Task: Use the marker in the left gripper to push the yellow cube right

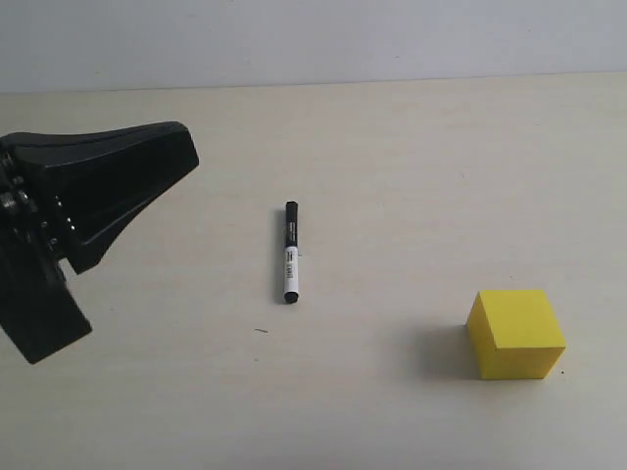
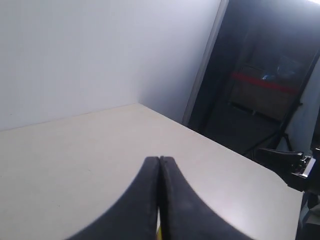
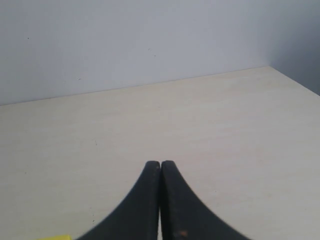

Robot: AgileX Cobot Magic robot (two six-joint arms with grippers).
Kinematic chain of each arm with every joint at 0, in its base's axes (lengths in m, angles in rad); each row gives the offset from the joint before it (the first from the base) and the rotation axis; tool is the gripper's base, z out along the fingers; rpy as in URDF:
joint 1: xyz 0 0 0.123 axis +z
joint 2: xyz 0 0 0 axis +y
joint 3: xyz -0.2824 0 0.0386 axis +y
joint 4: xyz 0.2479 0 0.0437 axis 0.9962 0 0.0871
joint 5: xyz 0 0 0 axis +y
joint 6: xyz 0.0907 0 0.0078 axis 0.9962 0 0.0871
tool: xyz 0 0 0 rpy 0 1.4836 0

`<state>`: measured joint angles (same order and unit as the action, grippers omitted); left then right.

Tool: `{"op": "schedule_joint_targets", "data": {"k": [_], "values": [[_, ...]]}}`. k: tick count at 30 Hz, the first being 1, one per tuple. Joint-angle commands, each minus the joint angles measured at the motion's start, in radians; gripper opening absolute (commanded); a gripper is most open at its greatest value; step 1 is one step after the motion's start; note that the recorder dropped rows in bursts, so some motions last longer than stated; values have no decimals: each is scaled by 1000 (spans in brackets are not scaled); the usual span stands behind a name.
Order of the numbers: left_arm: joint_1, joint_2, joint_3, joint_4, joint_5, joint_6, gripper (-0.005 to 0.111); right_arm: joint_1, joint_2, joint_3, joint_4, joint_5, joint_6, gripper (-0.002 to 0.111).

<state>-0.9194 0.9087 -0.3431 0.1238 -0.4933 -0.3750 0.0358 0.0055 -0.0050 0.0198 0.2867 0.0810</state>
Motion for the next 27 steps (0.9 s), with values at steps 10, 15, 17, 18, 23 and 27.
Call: {"op": "schedule_joint_targets", "data": {"k": [10,15,17,18,23,27], "values": [[93,-63,6,87,78,20,0,-7,-5,5,1,-5,0,0],[352,-250,6,100,432,-104,0,-7,-5,5,1,-5,0,0],[470,-340,6,102,582,-98,0,-7,-5,5,1,-5,0,0],[515,-381,6,105,634,-86,0,-7,-5,5,1,-5,0,0],[727,-528,6,135,832,-4,0,-7,-5,5,1,-5,0,0],[823,-622,6,139,866,6,0,-7,-5,5,1,-5,0,0]]}}
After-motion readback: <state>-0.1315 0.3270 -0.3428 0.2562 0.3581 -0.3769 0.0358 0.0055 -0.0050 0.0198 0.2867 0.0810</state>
